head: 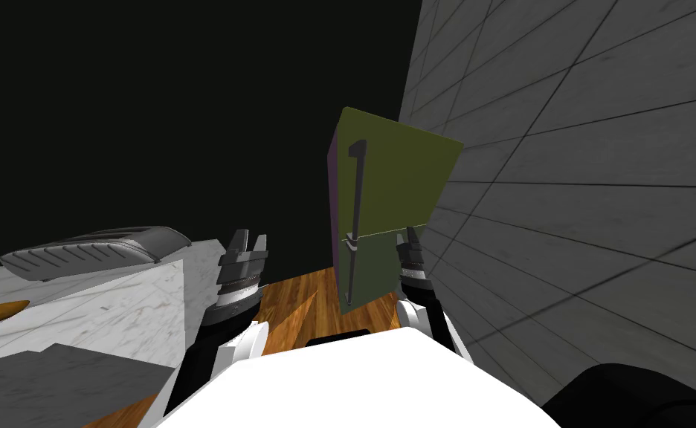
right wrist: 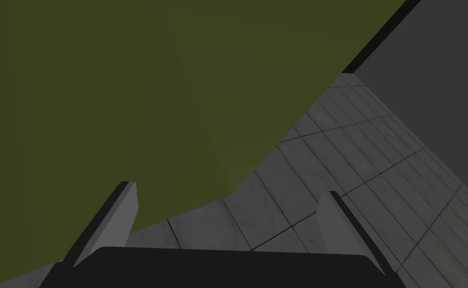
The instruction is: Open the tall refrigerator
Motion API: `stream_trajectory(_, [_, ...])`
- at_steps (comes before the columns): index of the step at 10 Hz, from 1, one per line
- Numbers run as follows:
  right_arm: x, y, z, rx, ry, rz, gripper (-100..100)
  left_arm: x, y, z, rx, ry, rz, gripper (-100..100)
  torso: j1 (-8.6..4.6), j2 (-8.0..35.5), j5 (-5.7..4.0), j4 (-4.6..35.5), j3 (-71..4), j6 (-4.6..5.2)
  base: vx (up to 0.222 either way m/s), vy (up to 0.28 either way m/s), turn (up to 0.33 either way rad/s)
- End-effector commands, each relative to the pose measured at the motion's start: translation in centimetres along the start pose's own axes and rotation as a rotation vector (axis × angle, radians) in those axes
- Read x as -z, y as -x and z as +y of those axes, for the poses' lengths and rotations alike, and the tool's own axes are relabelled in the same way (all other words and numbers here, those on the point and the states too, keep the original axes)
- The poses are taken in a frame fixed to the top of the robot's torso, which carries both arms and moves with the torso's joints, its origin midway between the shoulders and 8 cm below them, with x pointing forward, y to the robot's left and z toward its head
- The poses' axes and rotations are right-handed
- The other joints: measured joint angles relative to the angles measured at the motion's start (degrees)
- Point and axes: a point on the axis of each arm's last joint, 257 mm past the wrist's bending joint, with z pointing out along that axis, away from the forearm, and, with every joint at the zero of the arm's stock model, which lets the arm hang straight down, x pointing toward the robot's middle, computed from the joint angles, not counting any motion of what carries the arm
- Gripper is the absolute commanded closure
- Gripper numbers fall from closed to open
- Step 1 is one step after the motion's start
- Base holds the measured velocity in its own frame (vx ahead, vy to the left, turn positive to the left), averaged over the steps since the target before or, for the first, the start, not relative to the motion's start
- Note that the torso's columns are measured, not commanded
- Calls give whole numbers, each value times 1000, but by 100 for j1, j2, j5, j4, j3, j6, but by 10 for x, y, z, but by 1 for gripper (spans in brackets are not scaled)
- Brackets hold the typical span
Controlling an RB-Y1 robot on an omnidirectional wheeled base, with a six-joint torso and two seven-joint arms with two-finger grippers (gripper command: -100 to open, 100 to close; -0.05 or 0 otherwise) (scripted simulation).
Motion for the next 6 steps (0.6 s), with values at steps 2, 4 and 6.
stream_trajectory(2, [0, 0, 0, 0, 0, 0, 0, 0, 0, 0, 0, 0, 0, 0, 0, 597, 0, 600, -1200, 0, 0, 0, 0])
stream_trajectory(4, [0, 0, 0, 0, 0, 0, 0, 0, 0, 0, 0, 0, 0, 0, 0, 1422, 0, 1424, -2850, 0, 0, 0, 0])
stream_trajectory(6, [0, 0, 0, 0, 0, 0, 0, 0, 0, 0, 0, 0, 0, 0, 0, 2269, 0, 2268, -4536, 0, 0, 0, 0])
